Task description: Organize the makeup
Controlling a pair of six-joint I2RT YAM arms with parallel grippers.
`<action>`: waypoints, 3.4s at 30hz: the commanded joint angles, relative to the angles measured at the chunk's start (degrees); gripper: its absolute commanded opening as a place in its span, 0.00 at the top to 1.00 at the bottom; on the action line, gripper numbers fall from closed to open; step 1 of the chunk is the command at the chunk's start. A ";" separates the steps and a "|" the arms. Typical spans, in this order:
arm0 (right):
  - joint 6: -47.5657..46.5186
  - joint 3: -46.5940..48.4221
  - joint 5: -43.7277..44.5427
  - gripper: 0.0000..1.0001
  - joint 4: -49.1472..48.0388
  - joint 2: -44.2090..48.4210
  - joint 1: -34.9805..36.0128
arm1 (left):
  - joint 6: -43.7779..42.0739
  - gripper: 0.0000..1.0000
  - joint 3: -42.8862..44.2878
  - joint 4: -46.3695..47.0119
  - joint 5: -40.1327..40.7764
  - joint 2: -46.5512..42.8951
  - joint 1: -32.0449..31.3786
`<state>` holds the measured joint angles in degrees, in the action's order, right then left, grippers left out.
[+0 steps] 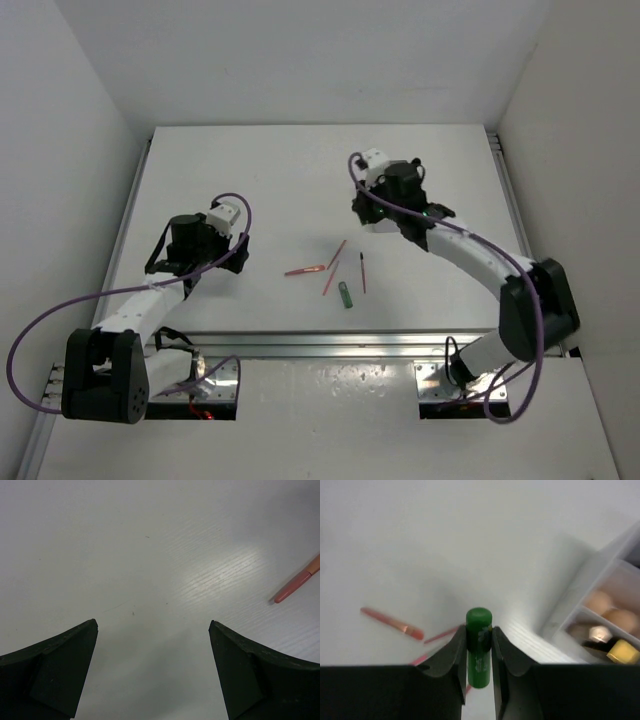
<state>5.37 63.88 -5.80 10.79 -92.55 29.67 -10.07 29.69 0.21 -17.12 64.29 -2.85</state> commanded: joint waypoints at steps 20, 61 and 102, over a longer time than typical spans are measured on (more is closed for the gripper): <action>9.75 -27.40 6.15 1.00 -82.86 -4.83 -13.41 | -1.01 0.00 1.24 0.85 0.43 0.22 0.66; 11.60 -34.43 2.37 0.56 -84.71 -5.54 -14.73 | -0.48 0.00 1.24 0.85 -0.10 1.27 0.66; 8.96 4.24 0.70 0.54 22.70 -16.78 12.87 | -1.54 0.00 -2.53 3.22 -1.86 -1.36 -0.40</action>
<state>13.13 66.08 -5.10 35.16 -107.96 42.22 -11.35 27.33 1.91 -18.22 64.51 -2.96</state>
